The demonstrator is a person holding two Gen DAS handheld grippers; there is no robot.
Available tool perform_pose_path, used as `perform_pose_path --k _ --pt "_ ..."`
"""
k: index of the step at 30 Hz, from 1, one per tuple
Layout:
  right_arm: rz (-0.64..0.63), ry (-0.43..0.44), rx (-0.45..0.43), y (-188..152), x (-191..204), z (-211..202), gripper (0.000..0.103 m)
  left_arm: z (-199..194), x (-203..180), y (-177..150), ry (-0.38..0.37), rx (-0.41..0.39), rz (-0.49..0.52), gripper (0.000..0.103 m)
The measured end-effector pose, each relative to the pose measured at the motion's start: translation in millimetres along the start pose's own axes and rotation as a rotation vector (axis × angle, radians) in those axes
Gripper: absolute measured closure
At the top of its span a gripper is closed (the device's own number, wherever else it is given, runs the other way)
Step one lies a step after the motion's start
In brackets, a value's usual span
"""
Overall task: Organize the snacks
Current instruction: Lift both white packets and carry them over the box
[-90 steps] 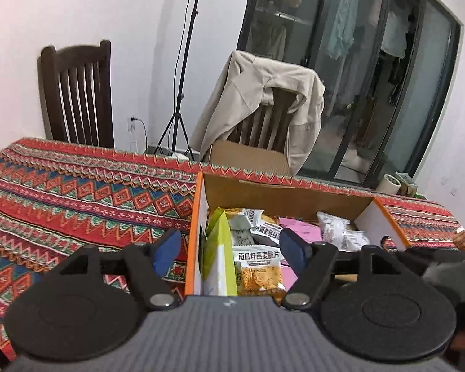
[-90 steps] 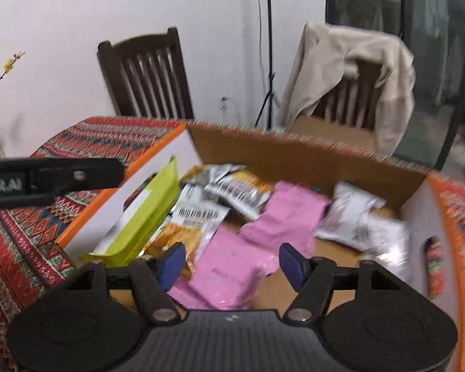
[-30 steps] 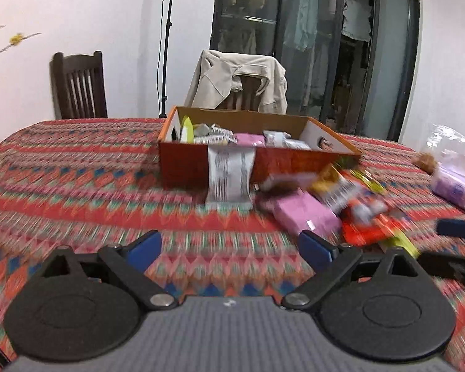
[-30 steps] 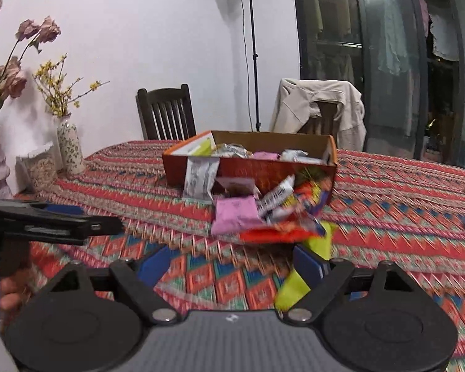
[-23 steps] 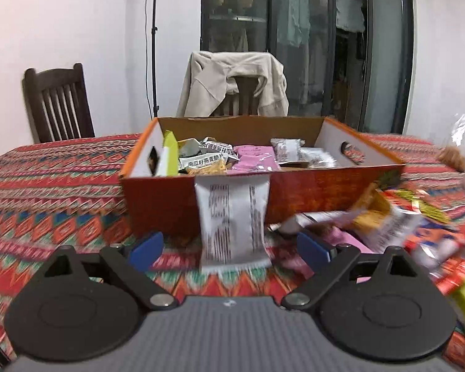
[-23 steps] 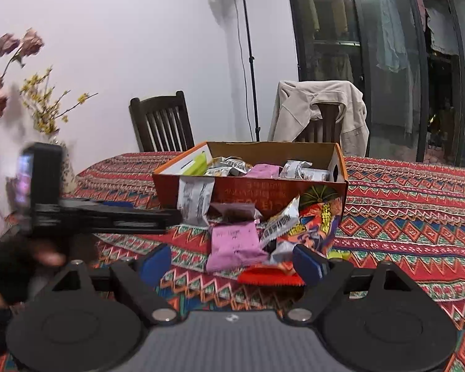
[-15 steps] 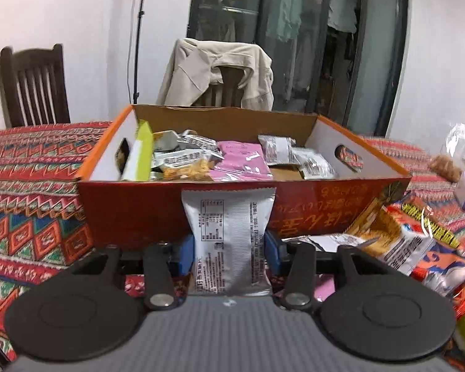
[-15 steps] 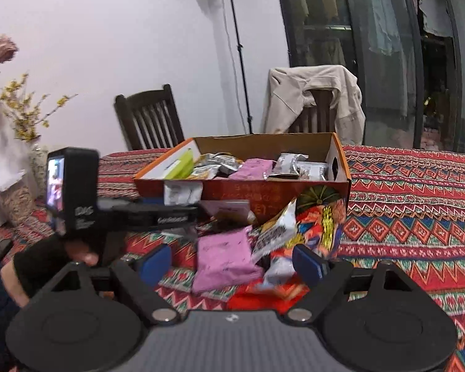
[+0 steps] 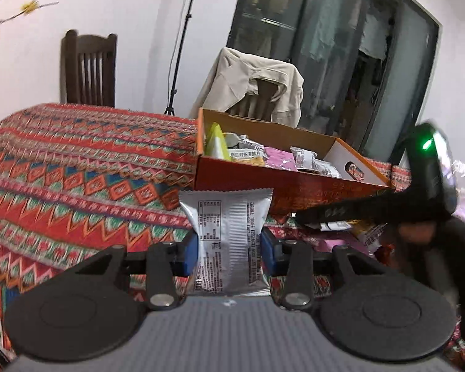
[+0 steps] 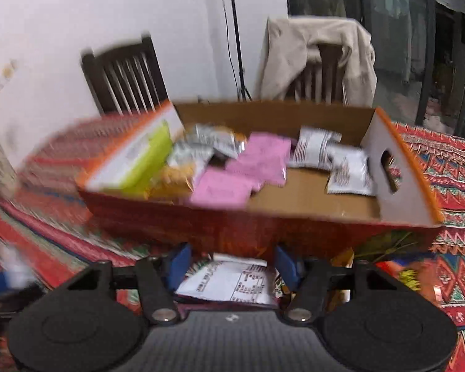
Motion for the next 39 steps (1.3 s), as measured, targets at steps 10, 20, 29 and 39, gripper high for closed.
perform_pose_path --k 10,20,29,39 --pt "-0.063 0.005 0.006 -30 15 -25 0.063 -32 -7 -25 -0.054 0.02 -0.066 0.062" --pt "-0.113 0.061 -0.164 -108 46 -166 0.062 -76 -46 -70 -0.1 0.066 -0.029 0.062" --pt "-0.007 0.025 -0.128 -199 12 -218 0.062 -90 -99 -92 -0.131 0.091 0.045 0.062" --pt "0.044 0.084 -0.224 -179 -22 -235 0.062 -83 -124 -71 -0.148 0.091 0.068 0.062"
Point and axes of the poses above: each gripper's, at about its wrist camera, not at the fingertips, and z roughly the way its jaws point, x to its left, y to its top, the point moved 10 cm from there along z, roughly the way its jaws point, and after that the axes turned 6 degrees about y, right-handed, at the moved point
